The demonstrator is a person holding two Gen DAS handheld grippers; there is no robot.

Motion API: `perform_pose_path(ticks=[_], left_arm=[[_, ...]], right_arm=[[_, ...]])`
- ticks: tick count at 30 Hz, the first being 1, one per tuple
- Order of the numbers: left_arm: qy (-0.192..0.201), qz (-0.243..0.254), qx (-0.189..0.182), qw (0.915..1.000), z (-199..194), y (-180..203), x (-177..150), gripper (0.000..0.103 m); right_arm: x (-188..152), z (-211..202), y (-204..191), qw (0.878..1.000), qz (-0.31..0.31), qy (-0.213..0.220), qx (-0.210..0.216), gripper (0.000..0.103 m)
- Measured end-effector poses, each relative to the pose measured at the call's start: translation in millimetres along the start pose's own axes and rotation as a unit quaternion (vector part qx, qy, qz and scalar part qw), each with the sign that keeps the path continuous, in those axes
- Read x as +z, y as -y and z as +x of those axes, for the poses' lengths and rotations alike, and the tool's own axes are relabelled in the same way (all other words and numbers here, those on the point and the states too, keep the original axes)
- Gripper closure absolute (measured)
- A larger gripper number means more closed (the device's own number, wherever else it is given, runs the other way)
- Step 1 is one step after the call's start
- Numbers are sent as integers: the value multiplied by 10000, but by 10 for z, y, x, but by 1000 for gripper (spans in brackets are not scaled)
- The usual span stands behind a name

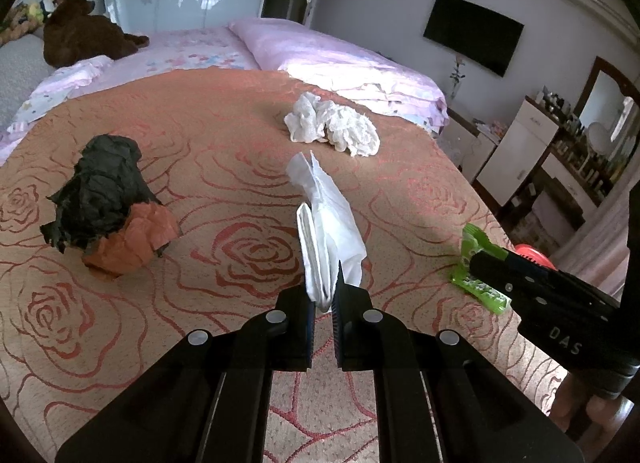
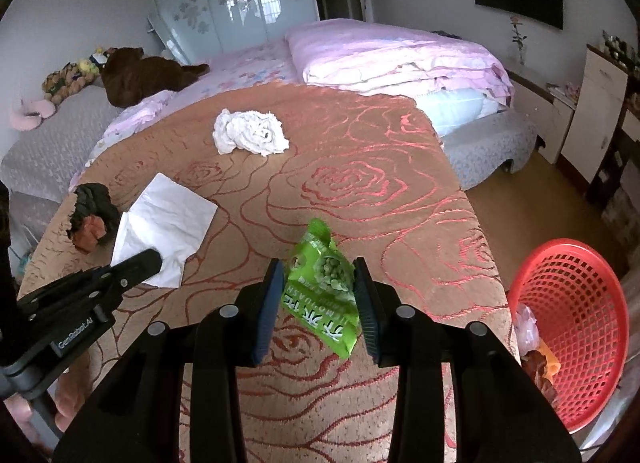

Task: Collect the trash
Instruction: 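Carry the white tissue and green snack bag in both tools over the red basket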

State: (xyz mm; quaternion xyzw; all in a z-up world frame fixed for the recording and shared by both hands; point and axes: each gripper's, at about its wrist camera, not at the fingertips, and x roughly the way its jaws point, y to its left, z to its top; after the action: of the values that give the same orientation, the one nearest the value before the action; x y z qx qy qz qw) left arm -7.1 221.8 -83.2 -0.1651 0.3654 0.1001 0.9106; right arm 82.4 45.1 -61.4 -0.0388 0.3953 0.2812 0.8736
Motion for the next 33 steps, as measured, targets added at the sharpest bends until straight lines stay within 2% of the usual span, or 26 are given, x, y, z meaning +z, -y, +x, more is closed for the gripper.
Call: perform_pose_path(ticks=[11,19,33], left_arm=[[314,68,-20,9995,-254,68,86,96],[466,216,-180,9985,-415,187,103,96],[436,601,-376,9965,-414,505,106,96]], right_arm=[[22,-216,27,9996,88,241,102,68],[19,-395,64,9988,177,426,141,68],[89,-678,295,9968,350,717,-37,68]])
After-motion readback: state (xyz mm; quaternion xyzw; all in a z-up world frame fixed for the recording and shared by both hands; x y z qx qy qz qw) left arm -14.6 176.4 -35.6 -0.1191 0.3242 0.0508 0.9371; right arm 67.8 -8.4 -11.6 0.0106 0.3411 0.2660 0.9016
